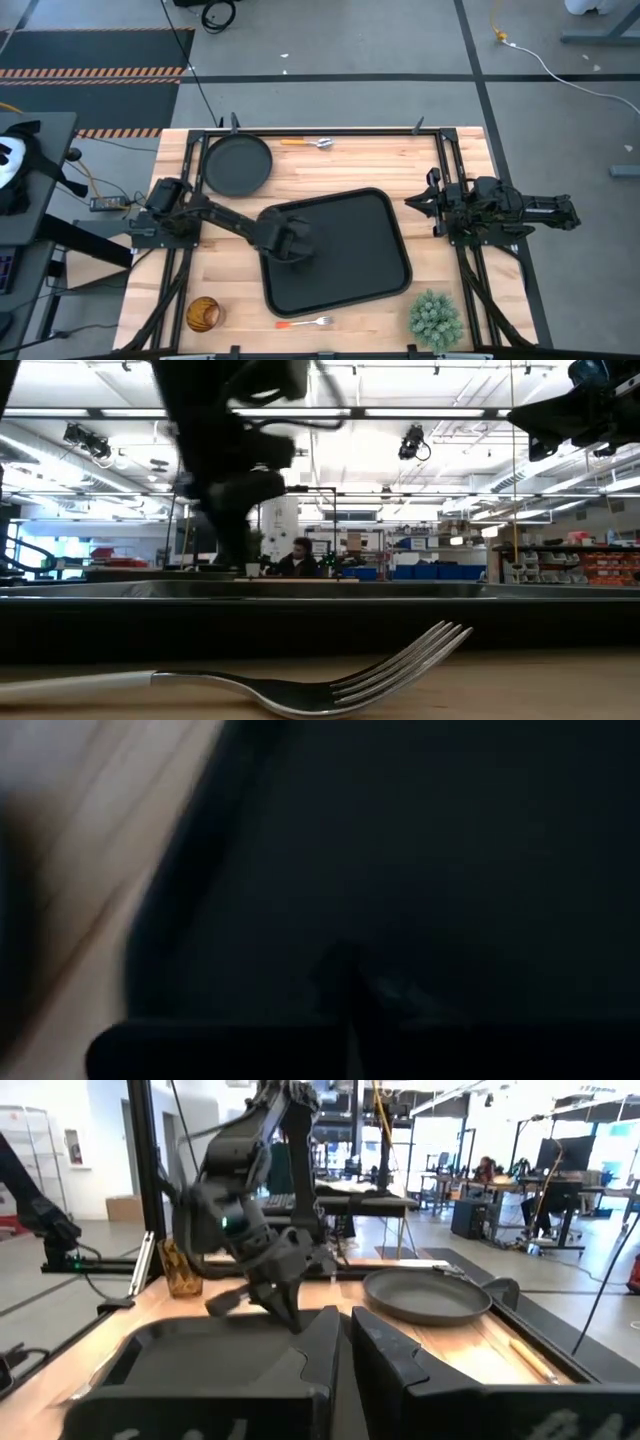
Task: Pick and place plate/cup/fork/spoon on tray
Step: Move the black tray to the center of the table
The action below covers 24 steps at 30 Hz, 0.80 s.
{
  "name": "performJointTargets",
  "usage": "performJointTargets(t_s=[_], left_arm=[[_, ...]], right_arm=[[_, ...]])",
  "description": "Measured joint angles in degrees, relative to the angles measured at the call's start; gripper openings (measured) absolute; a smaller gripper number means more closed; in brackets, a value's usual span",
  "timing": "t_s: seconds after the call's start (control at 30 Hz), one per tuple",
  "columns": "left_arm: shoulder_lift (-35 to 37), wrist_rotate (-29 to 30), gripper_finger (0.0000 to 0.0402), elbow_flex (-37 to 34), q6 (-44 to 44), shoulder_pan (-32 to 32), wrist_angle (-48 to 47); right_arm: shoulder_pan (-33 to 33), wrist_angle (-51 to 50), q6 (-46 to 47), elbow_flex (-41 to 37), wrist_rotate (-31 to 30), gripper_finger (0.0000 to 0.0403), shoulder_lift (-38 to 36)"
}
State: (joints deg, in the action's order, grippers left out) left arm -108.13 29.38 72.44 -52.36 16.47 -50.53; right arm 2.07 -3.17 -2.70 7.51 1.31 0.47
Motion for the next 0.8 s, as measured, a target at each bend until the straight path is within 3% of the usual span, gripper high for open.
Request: performJointTargets(t_s=[0.13,0.3,0.43,0.8], left_arm=[[0.1,-1.2,0.0004,-2.7,-6.6,-0.5,-6.0],[0.1,-4.1,0.0003,-9.5,-6.9,-4.0,1.1],[0.6,-2.2,0.0005,-12.7,-6.9,-6.1,4.5],[0.3,6.0,0.0008,-13.2,-0.1,-12.1,7.4]], right_arm=[[0.0,0.1,0.0,0.0,0.0,0.0038,0.0],[0.0,0.5,0.0,0.0,0.0,0.0038,0.0],[0.0,0.9,0.0,0.0,0.0,0.0038,0.0],[0.0,1.0,0.0,0.0,0.0,0.0038,0.0]])
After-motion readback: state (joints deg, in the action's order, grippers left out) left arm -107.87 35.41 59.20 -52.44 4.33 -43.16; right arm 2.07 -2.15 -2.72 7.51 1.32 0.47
